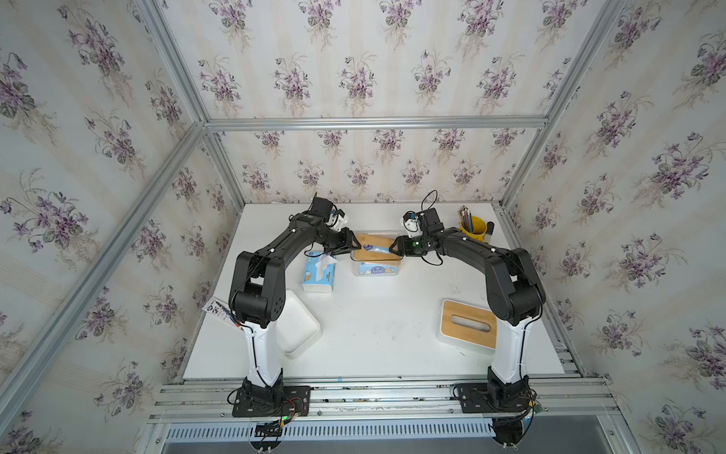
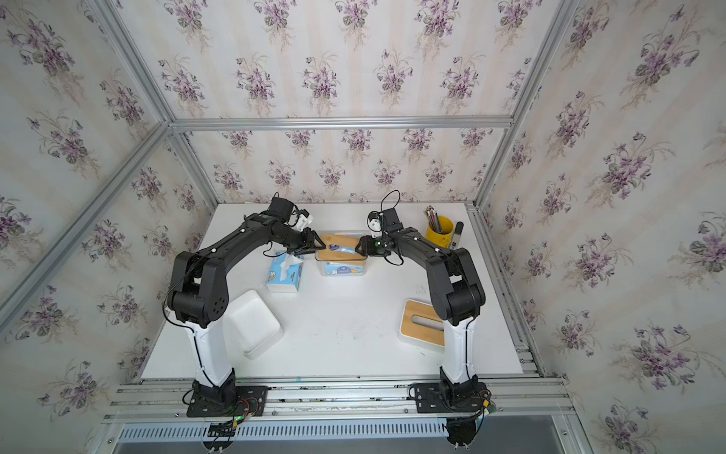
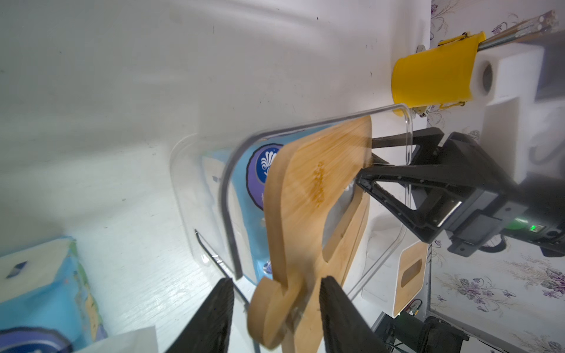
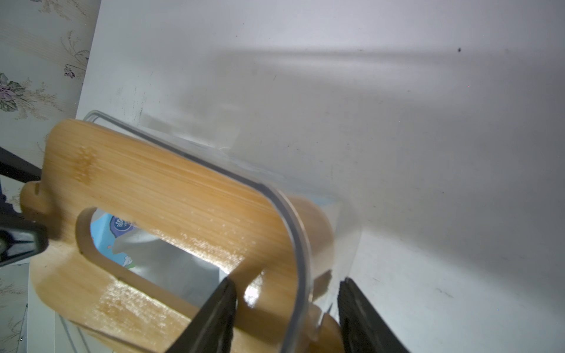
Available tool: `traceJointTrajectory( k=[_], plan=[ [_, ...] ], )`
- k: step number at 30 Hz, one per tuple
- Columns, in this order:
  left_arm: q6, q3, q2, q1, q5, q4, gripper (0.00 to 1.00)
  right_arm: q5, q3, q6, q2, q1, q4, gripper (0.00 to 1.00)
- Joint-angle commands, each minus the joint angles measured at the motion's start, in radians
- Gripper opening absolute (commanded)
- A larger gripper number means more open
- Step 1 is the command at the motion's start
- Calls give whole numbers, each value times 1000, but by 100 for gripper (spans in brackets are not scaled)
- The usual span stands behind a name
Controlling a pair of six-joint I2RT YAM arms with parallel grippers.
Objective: Put the tissue paper into the tissue box
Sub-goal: Close the box lid on the tissue box.
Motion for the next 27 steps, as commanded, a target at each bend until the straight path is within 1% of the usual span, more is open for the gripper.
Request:
traceJointTrajectory(
  k=[1, 14, 27],
  plan=[
    [14, 4, 5, -6, 23, 2, 49, -58, 11, 11, -8, 2, 23, 59],
    [11, 18, 19, -6, 28, 4, 40, -98, 10, 32, -14, -1, 40, 63],
    [19, 36, 29, -15, 37, -11, 34, -147, 12, 60, -24, -1, 60, 64]
  ],
)
